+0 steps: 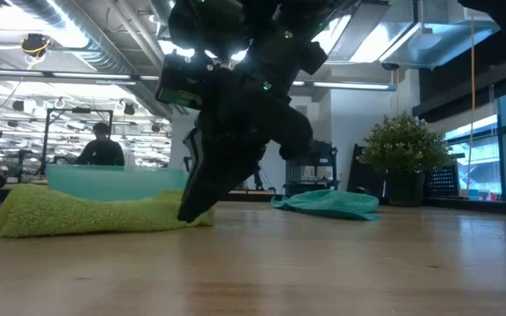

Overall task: Roll microfiber towels into tight, uniform cylinder then place into a basket
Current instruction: Roll the green microfiber cloth

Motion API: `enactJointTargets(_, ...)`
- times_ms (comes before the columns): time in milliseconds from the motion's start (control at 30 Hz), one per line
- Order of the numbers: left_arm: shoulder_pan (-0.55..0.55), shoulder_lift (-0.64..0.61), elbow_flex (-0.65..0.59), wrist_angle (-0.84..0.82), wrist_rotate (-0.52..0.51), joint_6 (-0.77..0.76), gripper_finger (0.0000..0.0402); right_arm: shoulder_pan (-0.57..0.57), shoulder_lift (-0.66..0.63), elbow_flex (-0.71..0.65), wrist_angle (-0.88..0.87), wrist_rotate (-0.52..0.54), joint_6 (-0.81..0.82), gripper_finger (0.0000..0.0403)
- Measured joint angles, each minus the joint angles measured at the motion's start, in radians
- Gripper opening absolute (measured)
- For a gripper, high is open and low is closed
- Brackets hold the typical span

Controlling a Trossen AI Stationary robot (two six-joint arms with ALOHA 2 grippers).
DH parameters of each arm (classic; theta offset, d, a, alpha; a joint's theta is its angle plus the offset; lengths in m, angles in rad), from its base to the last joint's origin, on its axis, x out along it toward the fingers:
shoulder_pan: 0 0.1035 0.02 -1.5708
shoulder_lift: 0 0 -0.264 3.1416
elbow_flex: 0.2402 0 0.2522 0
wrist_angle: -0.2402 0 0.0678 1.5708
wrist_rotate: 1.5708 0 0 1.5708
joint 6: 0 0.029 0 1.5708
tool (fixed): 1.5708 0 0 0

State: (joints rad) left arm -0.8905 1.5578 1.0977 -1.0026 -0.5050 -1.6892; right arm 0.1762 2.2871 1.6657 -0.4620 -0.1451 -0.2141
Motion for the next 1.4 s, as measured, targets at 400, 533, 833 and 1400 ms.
enactJointTargets(400, 0.062, 0.000, 0.000, 0.118, -0.063, 0.321, 0.0078, -0.064, 0.009, 0.075, -0.117, -0.161, 0.099, 0.0006)
enactJointTargets(533, 0.080, 0.000, -0.001, 0.158, -0.064, 0.453, 0.0078, -0.083, 0.009, 0.076, -0.118, -0.249, 0.174, 0.0006)
enactJointTargets(833, 0.113, 0.021, -0.068, 0.322, -0.061, 0.627, 0.0078, -0.115, 0.007, 0.077, -0.118, -0.323, 0.288, 0.0006)
enactJointTargets(1400, 0.200, 0.021, -0.137, 0.455, -0.053, 0.627, 0.0078, -0.115, 0.004, 0.079, -0.117, -0.319, 0.288, 0.0006)
